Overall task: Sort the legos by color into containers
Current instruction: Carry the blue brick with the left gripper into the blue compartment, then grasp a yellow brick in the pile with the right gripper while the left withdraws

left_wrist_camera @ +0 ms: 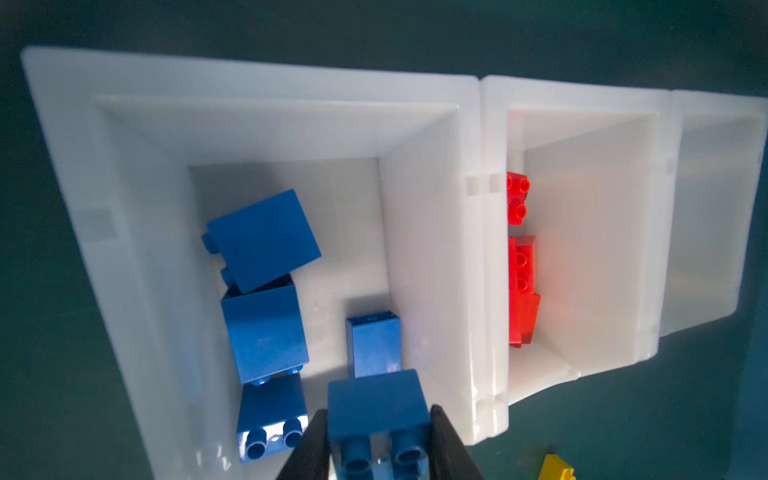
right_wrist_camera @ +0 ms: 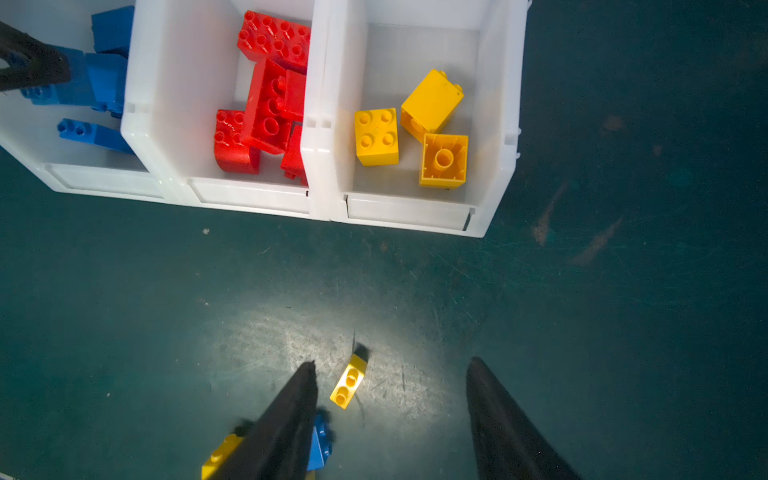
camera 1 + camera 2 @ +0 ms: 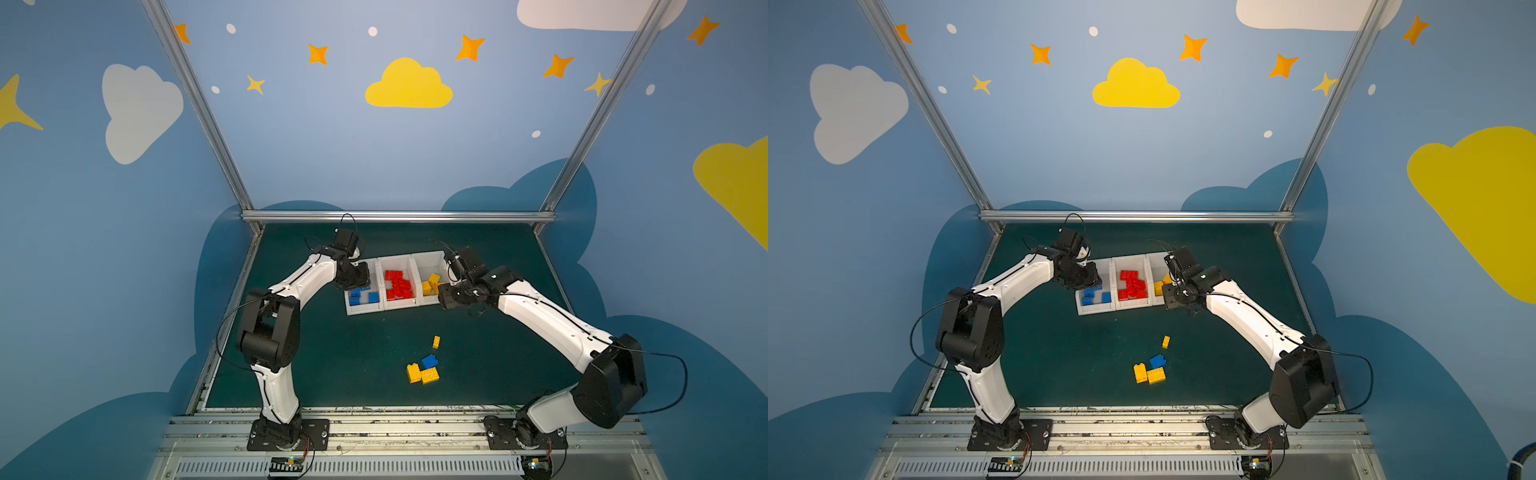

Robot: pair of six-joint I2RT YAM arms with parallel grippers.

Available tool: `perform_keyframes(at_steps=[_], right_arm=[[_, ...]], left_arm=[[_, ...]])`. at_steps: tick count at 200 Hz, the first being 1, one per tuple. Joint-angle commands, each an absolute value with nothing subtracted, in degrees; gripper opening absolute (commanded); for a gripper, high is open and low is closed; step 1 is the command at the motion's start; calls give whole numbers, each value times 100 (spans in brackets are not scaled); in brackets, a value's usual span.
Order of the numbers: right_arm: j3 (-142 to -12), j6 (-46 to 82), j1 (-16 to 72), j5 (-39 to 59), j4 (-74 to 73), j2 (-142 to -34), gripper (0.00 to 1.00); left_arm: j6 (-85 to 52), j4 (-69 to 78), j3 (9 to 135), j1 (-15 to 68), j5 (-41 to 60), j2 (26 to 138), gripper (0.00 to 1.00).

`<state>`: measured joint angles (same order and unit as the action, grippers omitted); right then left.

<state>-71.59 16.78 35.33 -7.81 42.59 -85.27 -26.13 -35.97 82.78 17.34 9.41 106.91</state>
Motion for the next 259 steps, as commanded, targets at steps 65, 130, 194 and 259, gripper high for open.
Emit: perform_keyframes(at_steps=[65,130,194,259], right_arm=[[-7053,1958,3516,-786,4471,-8341,59],[-6755,2119,3951,-120,4536,-8492,60],[-6826,2595,5453,-107,4872,-9277,61],[-7125,2639,6204,-106,5157,-9891,62]], left_arm=[[-2728,-3376,8059,1597,1090,10140,53],[-2899,-2997,7316,1455,1064,9189,64],[-3175,-2546,6369,1194,800,8285,75],[-3177,-2427,5933,929,738,7784,85]])
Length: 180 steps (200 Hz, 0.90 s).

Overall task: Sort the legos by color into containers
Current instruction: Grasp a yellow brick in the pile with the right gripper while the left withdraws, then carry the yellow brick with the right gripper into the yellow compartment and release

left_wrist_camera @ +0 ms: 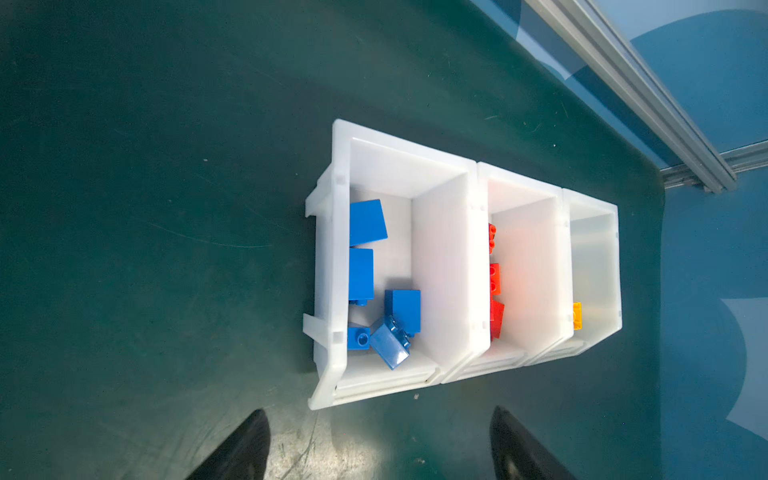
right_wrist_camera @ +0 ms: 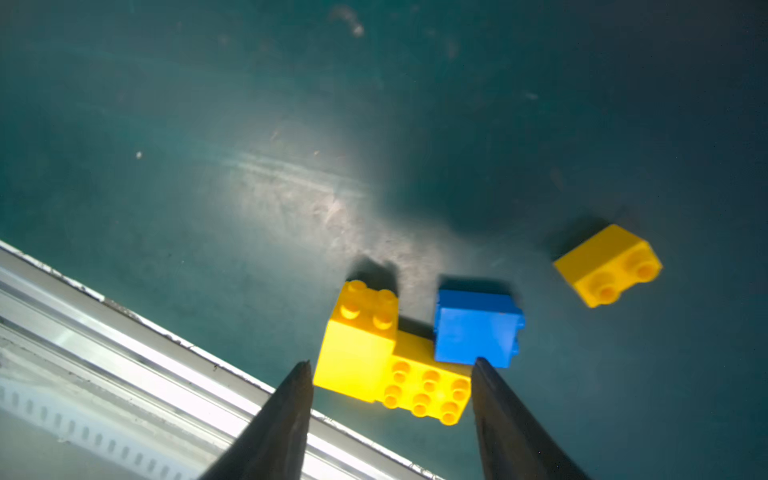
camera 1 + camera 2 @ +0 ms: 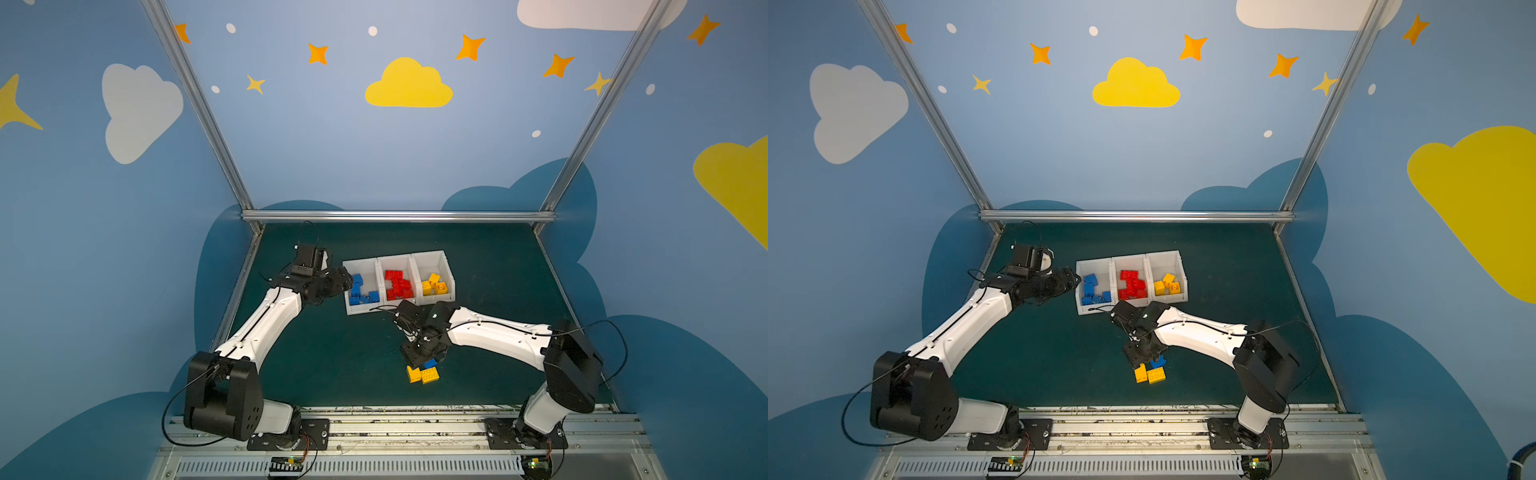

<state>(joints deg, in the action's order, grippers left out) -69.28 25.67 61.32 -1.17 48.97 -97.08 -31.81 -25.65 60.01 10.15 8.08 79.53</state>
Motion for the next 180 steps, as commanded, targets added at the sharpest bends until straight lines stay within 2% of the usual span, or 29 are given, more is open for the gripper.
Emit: perform_keyframes(at_steps=[1,40,79,152,180], right_arm=[[-7127,2638,6205,-97,5154,-9898,62],[-7100,2629,6330,241,4997,-10171,60],[-7171,2678,6495,167,5097,-10431,55],[-7145,2742,6528,154,5010,-10503,35],[-7197,2692,6515,67,5037,-10488,31]], left_arm=[[-3175,-2426,5928,926,738,7781,85],[-3203,-2298,5789,816,760,7651,87],[-3252,-2253,5663,765,817,7612,88],[-3316,-2222,5568,756,879,7604,89],[-3284,-2276,5581,748,818,7570,90]])
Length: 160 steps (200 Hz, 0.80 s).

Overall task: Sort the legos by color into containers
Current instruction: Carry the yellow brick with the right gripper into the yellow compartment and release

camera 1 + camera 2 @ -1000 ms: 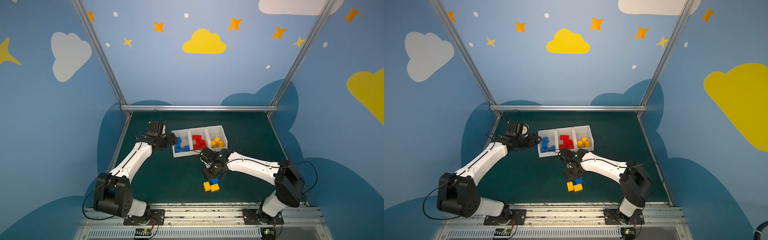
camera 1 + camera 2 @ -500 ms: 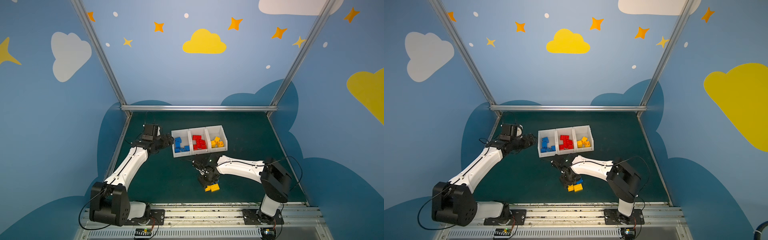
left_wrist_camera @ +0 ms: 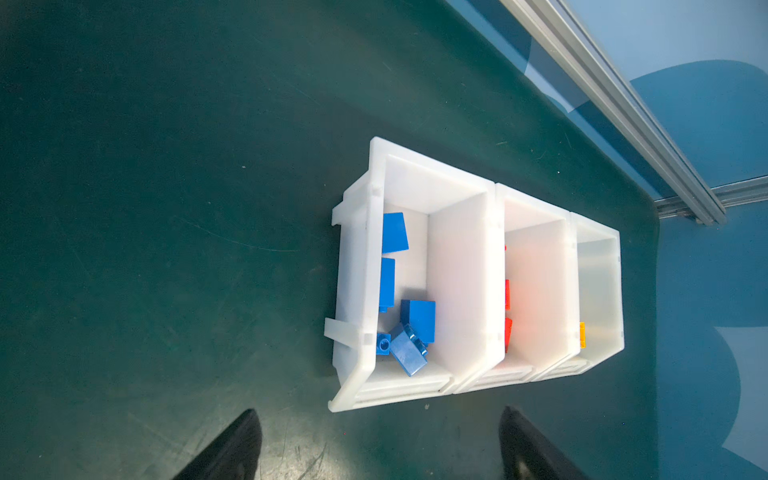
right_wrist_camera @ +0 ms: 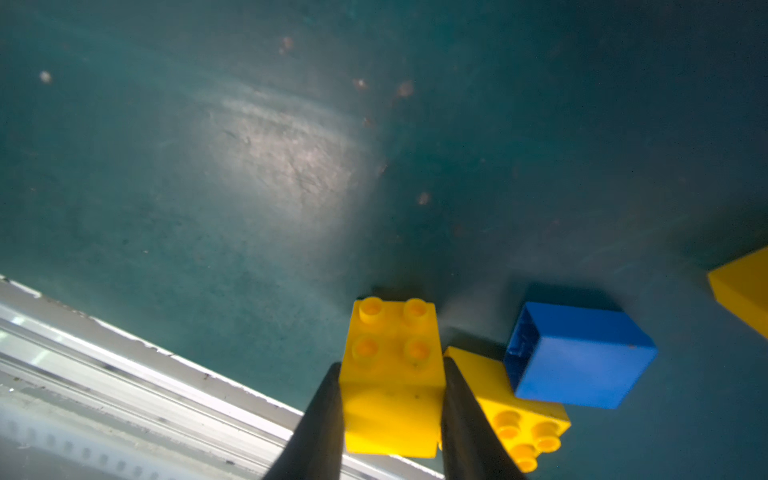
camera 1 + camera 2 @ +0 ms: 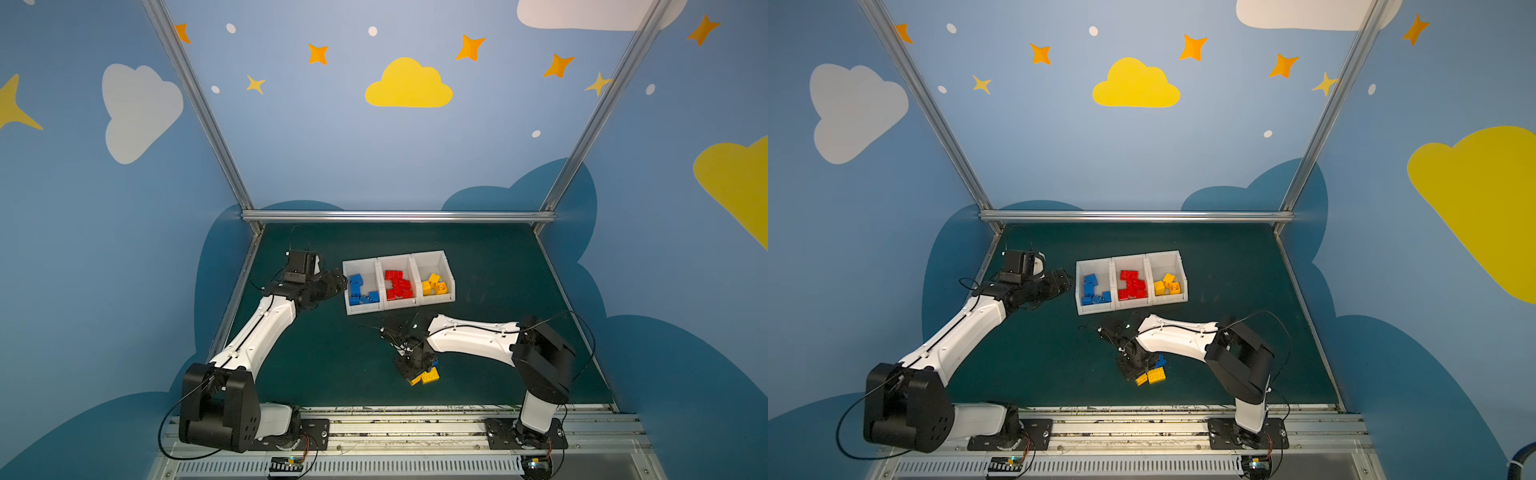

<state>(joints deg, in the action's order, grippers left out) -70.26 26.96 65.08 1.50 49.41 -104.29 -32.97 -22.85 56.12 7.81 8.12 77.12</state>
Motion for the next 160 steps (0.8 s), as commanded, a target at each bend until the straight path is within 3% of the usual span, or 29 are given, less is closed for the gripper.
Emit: perform_keyframes(at_steps=[1,63,160], right_arm=[[-7202,2686,6514,65,5036,-10486,31],[-7994,1881,6022,-326,5389,-10236,29],[-9791,536,3896,-673,5216,-10658,28]], left_arm=[[-3286,-2280,5585,743,818,7568,90],[-3225,-2347,5533,712,775,7438,90],[-3296,-2391,5313,697,823,7024,91]])
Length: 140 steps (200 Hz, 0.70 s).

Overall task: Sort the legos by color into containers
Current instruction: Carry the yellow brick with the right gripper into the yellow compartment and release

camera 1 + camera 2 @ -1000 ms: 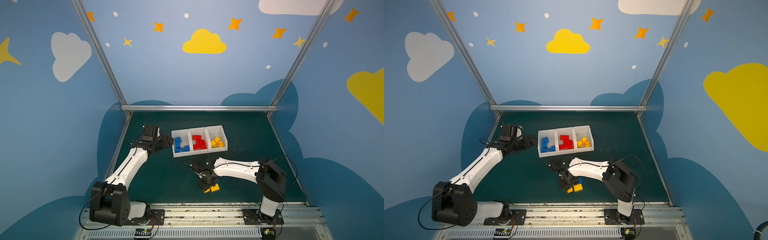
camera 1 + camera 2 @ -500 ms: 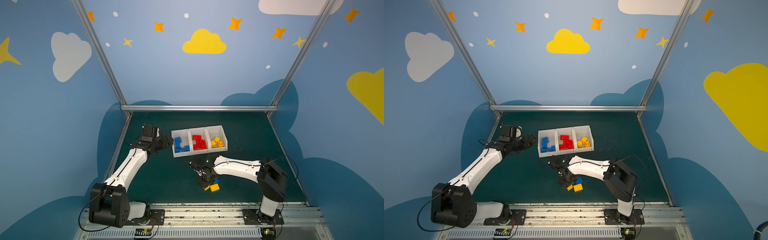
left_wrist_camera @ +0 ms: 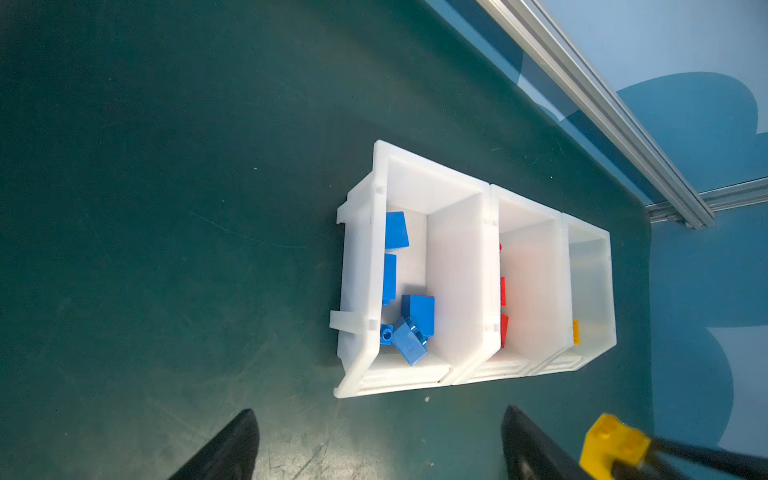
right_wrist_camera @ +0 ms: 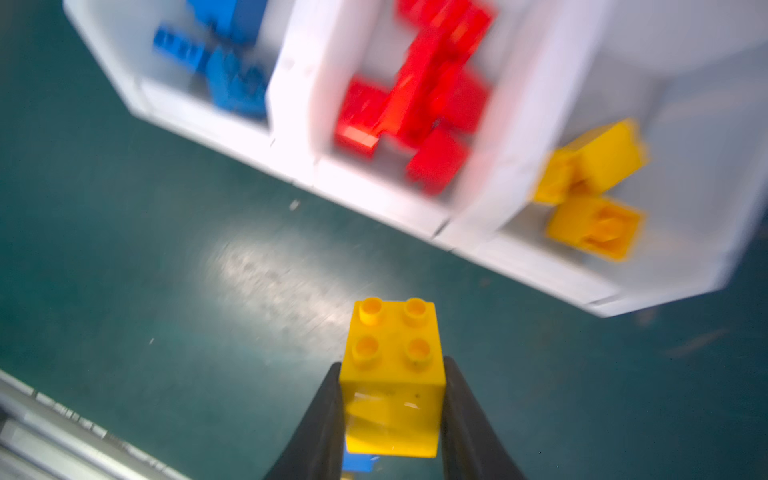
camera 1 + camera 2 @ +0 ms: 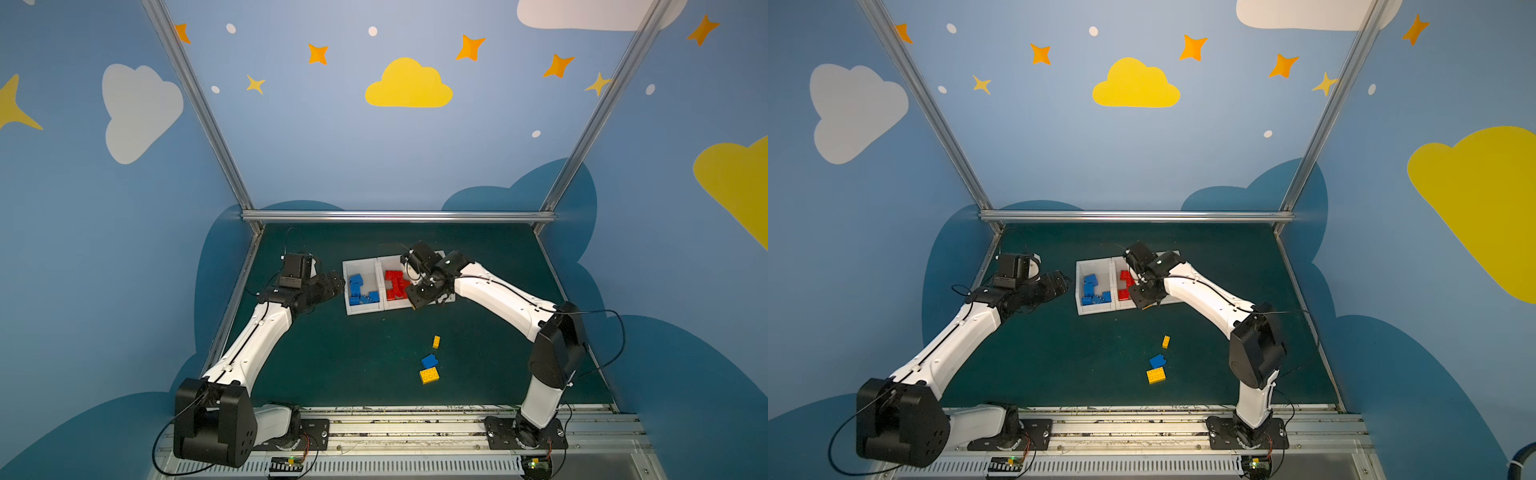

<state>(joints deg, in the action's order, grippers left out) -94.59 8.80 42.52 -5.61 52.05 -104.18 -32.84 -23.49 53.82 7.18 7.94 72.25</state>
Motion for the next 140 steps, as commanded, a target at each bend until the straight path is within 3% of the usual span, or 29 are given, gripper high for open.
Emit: perform_keyframes(at_steps=[1,87,140], right_arm=[[-9800,532,3873,-675,5209,-10664,28],[-10813,518,2986,-584,5024,-11816,29],[-11016,522,2859,-554,5049,-12023,39]], left_arm=[[-3296,-2391,5307,700,824,7014,91],[-3539,-2356,4803,695,980,6509,92],[-3665,-2321,4575,694,1037,6298,92]])
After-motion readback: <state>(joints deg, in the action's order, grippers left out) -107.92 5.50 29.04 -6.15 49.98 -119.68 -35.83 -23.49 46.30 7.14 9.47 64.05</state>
